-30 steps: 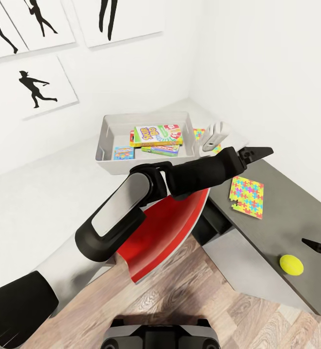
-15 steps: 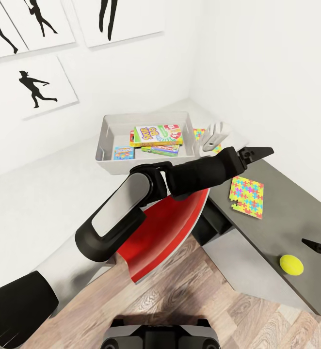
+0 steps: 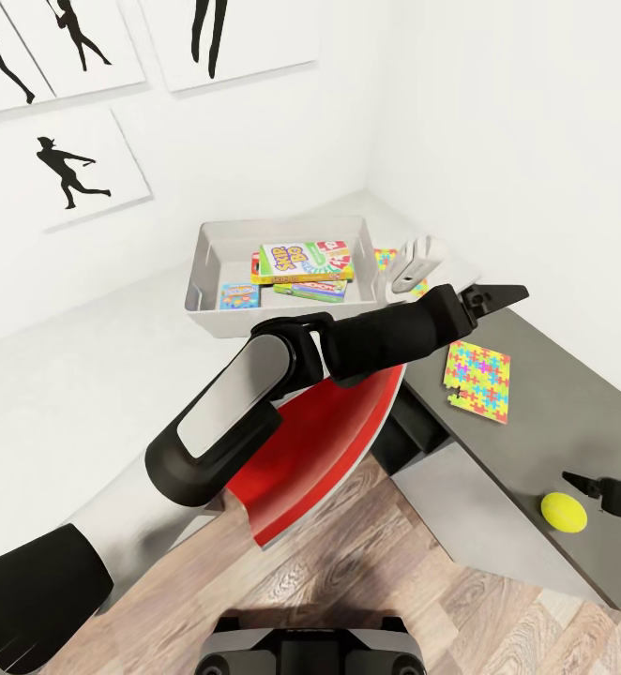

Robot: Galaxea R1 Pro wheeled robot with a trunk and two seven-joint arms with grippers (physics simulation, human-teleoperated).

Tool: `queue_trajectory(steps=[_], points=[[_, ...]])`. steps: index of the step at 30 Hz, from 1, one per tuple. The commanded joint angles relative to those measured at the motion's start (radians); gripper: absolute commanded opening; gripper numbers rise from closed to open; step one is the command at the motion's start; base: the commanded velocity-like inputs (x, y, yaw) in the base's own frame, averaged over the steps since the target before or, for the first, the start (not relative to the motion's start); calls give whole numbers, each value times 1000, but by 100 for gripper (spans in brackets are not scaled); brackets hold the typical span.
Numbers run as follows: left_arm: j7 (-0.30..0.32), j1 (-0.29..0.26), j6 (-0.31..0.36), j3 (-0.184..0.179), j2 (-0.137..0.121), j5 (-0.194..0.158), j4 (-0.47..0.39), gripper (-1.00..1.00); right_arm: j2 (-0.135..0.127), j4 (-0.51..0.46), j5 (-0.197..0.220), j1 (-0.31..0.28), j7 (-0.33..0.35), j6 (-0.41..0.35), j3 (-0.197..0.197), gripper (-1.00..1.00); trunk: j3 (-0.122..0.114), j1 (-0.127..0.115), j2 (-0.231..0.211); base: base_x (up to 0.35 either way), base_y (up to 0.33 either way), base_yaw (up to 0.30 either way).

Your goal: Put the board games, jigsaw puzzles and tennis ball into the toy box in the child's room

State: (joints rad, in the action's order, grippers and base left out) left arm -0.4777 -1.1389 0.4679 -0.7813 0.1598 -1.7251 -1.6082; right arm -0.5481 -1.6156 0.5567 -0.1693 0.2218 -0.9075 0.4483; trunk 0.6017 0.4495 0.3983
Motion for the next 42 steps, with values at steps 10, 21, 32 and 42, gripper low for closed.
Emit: queue_trajectory(steps=[10, 21, 32, 42], points=[[-10, -1, 0, 1, 0, -10, -1, 100, 1, -1, -8, -1, -55, -5, -69, 100, 1, 1, 2, 0, 0, 0], [-13, -1, 0, 1, 0, -9, 0, 100, -5, -1, -8, -8, -74, -38, -89, 100, 1, 1, 2, 0, 0, 0], [-13, -1, 0, 2, 0, -8, 1, 100, -6, -1, -8, -24, -78, -58, -90, 100, 1, 1, 2, 0, 0, 0], [-13, -1, 0, 2, 0, -8, 2, 100, -4, -1, -8, -26, -81, -61, -90, 100, 1, 1, 2, 0, 0, 0]])
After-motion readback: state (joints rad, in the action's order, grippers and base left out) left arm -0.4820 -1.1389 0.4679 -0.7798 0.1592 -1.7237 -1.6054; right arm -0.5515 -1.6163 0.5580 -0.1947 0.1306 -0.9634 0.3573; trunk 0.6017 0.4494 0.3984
